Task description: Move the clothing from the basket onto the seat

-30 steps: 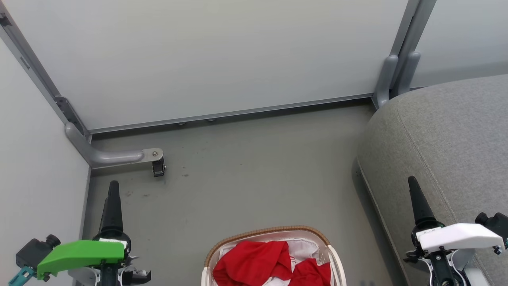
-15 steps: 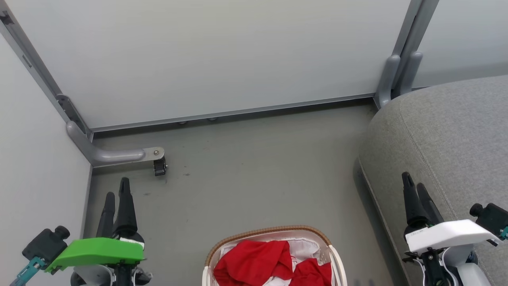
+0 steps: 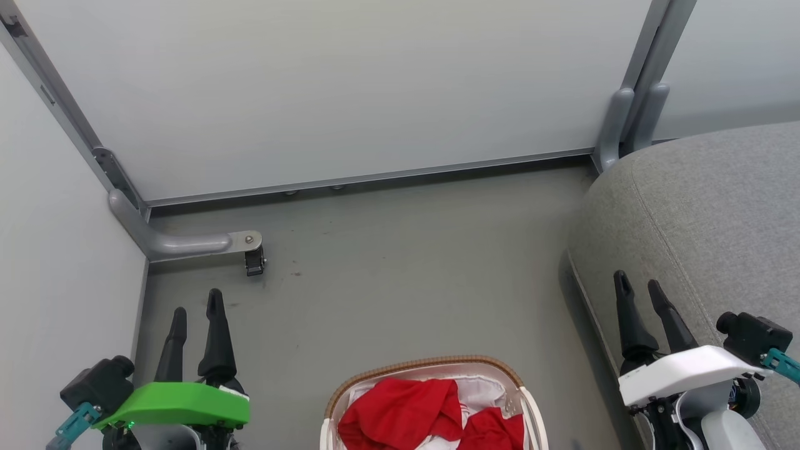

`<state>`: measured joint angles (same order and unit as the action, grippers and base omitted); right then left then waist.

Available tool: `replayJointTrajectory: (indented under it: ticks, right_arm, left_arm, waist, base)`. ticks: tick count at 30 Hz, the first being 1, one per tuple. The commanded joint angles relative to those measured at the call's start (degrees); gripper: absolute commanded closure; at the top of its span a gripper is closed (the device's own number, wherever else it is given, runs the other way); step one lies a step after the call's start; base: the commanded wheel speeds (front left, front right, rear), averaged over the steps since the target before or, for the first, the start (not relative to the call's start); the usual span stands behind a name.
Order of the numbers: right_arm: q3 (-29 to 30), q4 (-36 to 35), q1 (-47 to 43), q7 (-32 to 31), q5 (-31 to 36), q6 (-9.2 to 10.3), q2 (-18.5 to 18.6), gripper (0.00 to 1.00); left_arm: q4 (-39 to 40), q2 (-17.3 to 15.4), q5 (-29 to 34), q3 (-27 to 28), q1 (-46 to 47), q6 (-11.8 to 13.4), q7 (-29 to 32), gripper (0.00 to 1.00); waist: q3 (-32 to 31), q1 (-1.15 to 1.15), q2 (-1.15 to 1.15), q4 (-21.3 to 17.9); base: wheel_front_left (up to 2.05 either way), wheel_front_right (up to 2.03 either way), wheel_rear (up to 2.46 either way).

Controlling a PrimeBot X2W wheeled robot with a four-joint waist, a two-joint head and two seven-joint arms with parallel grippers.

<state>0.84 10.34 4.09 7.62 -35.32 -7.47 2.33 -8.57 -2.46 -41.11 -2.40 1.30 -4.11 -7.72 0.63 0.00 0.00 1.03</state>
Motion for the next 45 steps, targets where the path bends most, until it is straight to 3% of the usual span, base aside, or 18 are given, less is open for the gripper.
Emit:
replayJointTrajectory:
  ticks: [1, 17, 45]
  right_arm:
    - [-0.35, -0.67, 0.38, 0.68, 2.13, -0.02, 0.4, 0.0]
    - [-2.04, 1.31, -0.74, 2.95, 13.26, -0.02, 0.5, 0.0]
    - [-3.01, 1.8, -1.0, 6.38, 26.71, -0.03, 0.65, 0.0]
  left_arm:
    - [0.35, -0.4, 1.96, -0.25, -0.36, 0.25, -0.59, 0.0]
    - [-1.1, -0.47, 10.62, -1.77, -1.75, 1.0, -2.83, 0.0]
    - [-5.38, -0.55, 21.4, -3.73, -2.75, 1.68, -6.25, 0.0]
  waist:
    - [-0.04, 0.0, 0.0, 0.03]
    - [-0.58, 0.0, 0.0, 0.55]
    - [-0.72, 0.0, 0.0, 1.07]
  base:
    - [0.0, 0.0, 0.0]
    - [0.0, 0.0, 0.0]
    - [0.0, 0.0, 0.0]
